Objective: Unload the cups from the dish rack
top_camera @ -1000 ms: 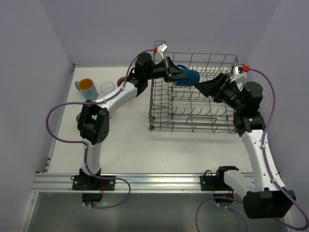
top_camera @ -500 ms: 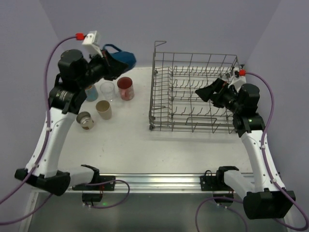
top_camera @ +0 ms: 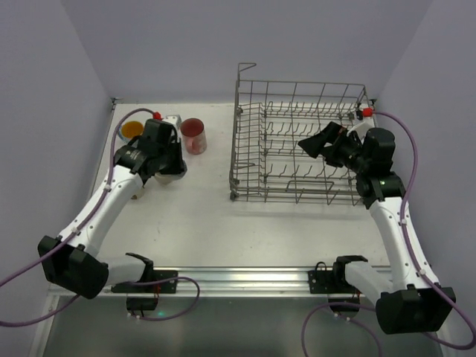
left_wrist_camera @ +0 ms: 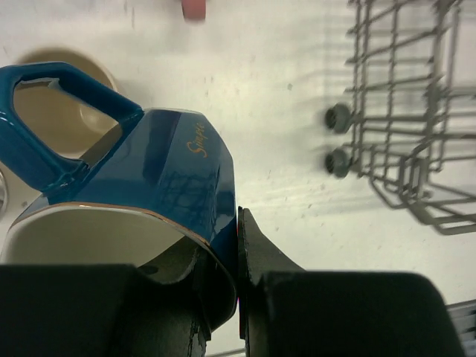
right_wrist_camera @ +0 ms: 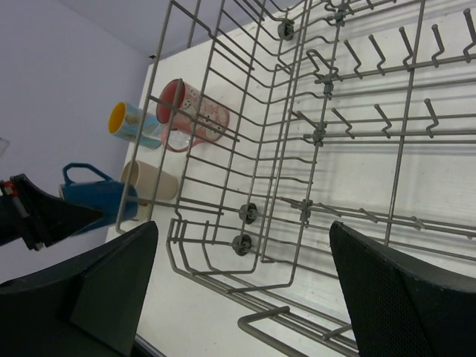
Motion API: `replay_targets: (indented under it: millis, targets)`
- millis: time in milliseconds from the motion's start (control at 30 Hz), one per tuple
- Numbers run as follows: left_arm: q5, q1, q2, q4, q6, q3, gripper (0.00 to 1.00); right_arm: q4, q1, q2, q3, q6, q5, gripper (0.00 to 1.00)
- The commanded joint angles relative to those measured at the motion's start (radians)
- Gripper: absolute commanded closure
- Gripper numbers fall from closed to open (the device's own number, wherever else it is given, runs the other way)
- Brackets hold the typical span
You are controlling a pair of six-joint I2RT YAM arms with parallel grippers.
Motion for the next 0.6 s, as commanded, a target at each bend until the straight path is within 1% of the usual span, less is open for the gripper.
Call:
replay_targets:
  millis: [0, 67, 233, 467, 567]
  targets:
    - [-0.087, -0.077, 0.005, 0.056, -0.011, -0.003, 1.00, -0.052, 0.048, 0.027, 0.038, -0.065, 0.087, 0.01]
    - [-0.106, -0.114, 0.031, 0.059, -0.034, -0.024, 1.00, -0.087, 0.067, 0.039, 0.056, -0.076, 0.132, 0.01]
    - [-0.088, -0.116, 0.097, 0.113, -0.037, -0.061, 1.00, -0.126, 0.105, 0.047, 0.061, -0.105, 0.230, 0.01]
    - [-0.093, -0.117, 0.210, 0.151, -0.021, -0.047, 1.00, -0.165, 0.137, 0.067, 0.067, -0.137, 0.305, 0.01]
    - [-0.109, -0.116, 0.276, 0.133, -0.005, -0.021, 1.00, -0.162, 0.145, 0.056, 0.058, -0.149, 0.337, 0.01]
